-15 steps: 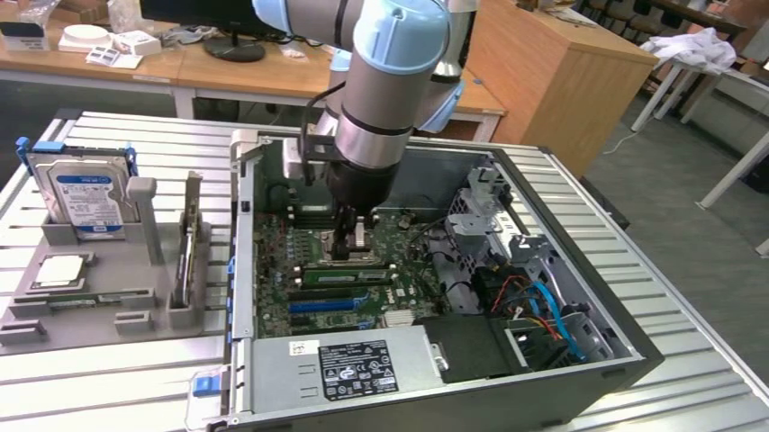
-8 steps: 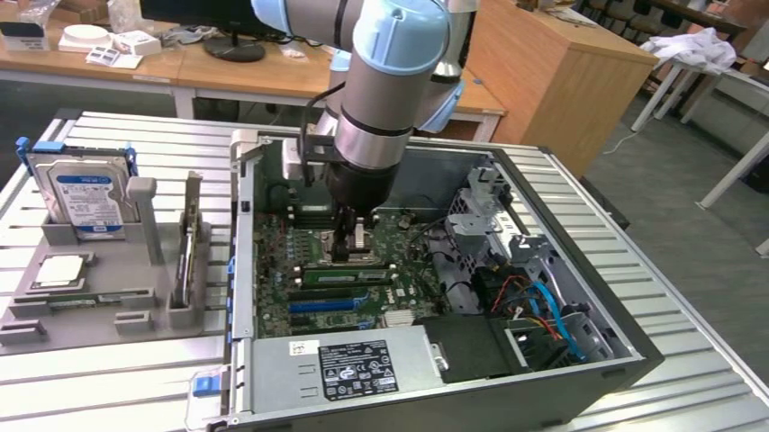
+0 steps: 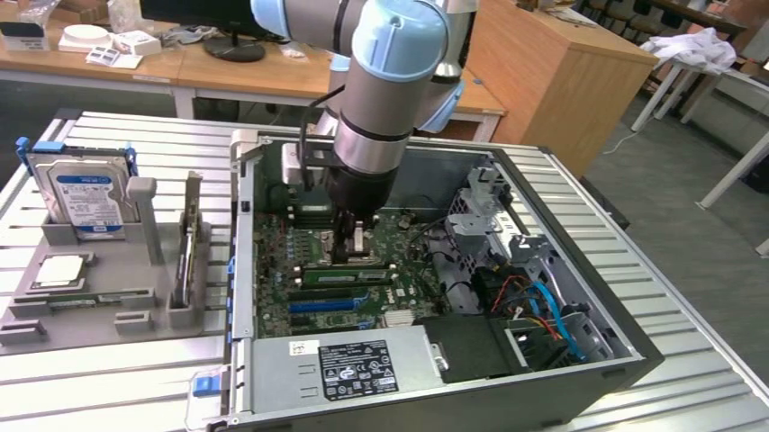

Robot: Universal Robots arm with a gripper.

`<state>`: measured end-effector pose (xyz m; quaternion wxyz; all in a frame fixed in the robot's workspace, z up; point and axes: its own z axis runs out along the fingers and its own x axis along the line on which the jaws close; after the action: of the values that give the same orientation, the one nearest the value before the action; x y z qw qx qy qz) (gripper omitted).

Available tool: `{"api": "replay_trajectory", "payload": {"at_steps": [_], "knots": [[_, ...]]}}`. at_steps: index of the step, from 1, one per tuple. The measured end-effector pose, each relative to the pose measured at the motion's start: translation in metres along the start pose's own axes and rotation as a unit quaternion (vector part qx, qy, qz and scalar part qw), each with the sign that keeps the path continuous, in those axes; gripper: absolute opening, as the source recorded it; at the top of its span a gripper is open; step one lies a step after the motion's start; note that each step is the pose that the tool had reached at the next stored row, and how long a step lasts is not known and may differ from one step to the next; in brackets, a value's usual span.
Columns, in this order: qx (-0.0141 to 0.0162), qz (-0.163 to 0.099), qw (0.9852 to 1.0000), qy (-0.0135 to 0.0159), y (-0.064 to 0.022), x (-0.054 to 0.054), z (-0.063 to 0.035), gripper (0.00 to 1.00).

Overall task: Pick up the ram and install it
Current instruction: 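Press down the ram until it locks into place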

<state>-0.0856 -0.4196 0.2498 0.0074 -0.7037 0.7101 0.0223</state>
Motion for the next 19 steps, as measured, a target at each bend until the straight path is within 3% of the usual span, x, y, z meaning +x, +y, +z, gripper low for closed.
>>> {"api": "replay_trajectory", "payload": {"at_steps": [6,7,19], "knots": [[-0.0001,0.000,1.0000,0.0001,0.0000,0.000,0.0034,0.11],[0.0000,0.000,1.0000,0.0000,-0.0002,0.000,0.0097,0.11],[0.0000,0.000,1.0000,0.0000,-0.0002,0.000,0.0118,0.11]]}}
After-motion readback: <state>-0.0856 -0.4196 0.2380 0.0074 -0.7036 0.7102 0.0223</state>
